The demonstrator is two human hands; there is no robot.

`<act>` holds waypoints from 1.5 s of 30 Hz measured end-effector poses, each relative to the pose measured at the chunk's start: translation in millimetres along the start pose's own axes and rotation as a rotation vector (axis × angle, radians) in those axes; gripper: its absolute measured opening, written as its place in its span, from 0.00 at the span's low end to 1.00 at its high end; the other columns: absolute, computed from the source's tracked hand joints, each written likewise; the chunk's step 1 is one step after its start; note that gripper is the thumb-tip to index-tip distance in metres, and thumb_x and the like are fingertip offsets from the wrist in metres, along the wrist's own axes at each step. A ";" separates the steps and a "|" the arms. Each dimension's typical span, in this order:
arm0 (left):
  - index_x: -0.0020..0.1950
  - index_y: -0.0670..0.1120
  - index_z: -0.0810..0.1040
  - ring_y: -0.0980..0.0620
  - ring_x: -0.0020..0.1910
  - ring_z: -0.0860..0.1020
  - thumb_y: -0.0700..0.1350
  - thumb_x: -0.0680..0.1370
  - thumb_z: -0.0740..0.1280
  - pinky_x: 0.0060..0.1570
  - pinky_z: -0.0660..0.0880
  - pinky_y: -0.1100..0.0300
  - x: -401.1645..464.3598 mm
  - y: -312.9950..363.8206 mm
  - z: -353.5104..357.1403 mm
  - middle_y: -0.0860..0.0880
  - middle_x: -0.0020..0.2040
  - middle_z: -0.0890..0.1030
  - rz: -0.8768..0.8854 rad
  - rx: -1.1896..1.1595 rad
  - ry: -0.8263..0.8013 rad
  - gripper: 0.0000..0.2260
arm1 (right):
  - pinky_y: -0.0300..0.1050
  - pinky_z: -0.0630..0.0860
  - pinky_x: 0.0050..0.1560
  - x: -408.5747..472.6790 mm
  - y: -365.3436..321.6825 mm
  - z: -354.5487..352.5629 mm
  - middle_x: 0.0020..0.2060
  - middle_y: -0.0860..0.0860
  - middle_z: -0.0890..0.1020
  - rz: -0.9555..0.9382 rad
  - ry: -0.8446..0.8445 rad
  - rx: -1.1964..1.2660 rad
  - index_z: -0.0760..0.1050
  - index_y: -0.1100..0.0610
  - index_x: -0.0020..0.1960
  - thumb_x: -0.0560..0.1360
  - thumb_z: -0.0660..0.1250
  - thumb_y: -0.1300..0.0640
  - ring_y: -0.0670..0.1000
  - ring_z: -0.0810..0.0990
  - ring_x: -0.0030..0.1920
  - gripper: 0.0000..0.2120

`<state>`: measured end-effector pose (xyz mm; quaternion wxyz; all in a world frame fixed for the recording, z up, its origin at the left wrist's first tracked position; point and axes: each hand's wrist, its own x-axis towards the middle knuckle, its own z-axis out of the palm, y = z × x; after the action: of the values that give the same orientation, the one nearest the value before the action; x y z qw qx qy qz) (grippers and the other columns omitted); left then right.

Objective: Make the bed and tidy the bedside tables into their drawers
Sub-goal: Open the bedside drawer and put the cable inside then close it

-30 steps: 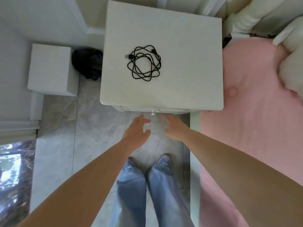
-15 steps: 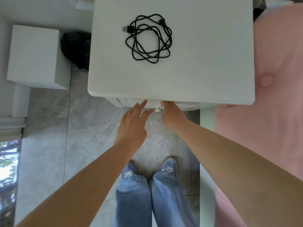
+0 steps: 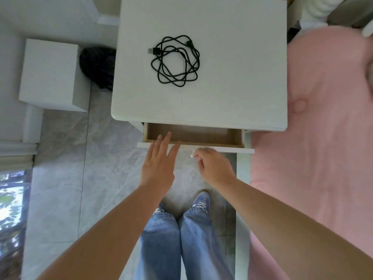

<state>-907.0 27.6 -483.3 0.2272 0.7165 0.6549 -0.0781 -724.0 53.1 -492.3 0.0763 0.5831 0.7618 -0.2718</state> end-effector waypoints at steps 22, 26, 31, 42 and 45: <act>0.65 0.50 0.71 0.45 0.59 0.73 0.39 0.74 0.67 0.60 0.72 0.53 -4.0 5.8 -6.9 0.47 0.58 0.73 -0.094 -0.046 -0.233 0.20 | 0.51 0.66 0.64 -16.1 21.0 -16.3 0.57 0.50 0.79 0.274 -0.243 -0.027 0.77 0.50 0.63 0.77 0.61 0.56 0.54 0.74 0.61 0.16; 0.65 0.49 0.71 0.45 0.58 0.74 0.37 0.74 0.66 0.56 0.76 0.52 -14.0 8.2 -6.7 0.47 0.57 0.72 -0.120 -0.080 -0.286 0.20 | 0.51 0.67 0.64 -26.4 21.3 -16.1 0.57 0.50 0.79 0.266 -0.260 -0.002 0.79 0.51 0.61 0.78 0.60 0.57 0.54 0.74 0.60 0.15; 0.61 0.47 0.73 0.46 0.50 0.77 0.38 0.75 0.64 0.45 0.77 0.53 -13.4 7.1 -8.3 0.48 0.54 0.74 -0.155 -0.103 -0.348 0.15 | 0.49 0.71 0.60 -32.7 20.2 -11.7 0.50 0.50 0.82 0.290 -0.305 0.016 0.82 0.51 0.52 0.77 0.60 0.58 0.53 0.78 0.55 0.13; 0.55 0.46 0.75 0.49 0.48 0.77 0.43 0.78 0.63 0.49 0.78 0.52 -29.4 -1.6 0.7 0.49 0.51 0.76 -0.078 -0.094 -0.568 0.07 | 0.48 0.80 0.50 -42.9 23.9 -3.1 0.41 0.50 0.84 0.322 -0.548 0.054 0.82 0.54 0.39 0.75 0.57 0.60 0.53 0.82 0.44 0.16; 0.55 0.47 0.75 0.50 0.49 0.78 0.43 0.79 0.63 0.49 0.78 0.54 -31.7 -3.0 -1.3 0.49 0.52 0.77 -0.064 -0.125 -0.609 0.07 | 0.45 0.79 0.47 -48.4 20.2 -3.7 0.37 0.50 0.82 0.309 -0.552 0.039 0.78 0.53 0.32 0.74 0.56 0.63 0.53 0.80 0.42 0.17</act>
<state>-914.3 -0.4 -469.8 0.4537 0.6240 0.5825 -0.2558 -689.6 17.5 -474.8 0.3093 0.5976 0.6093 -0.4195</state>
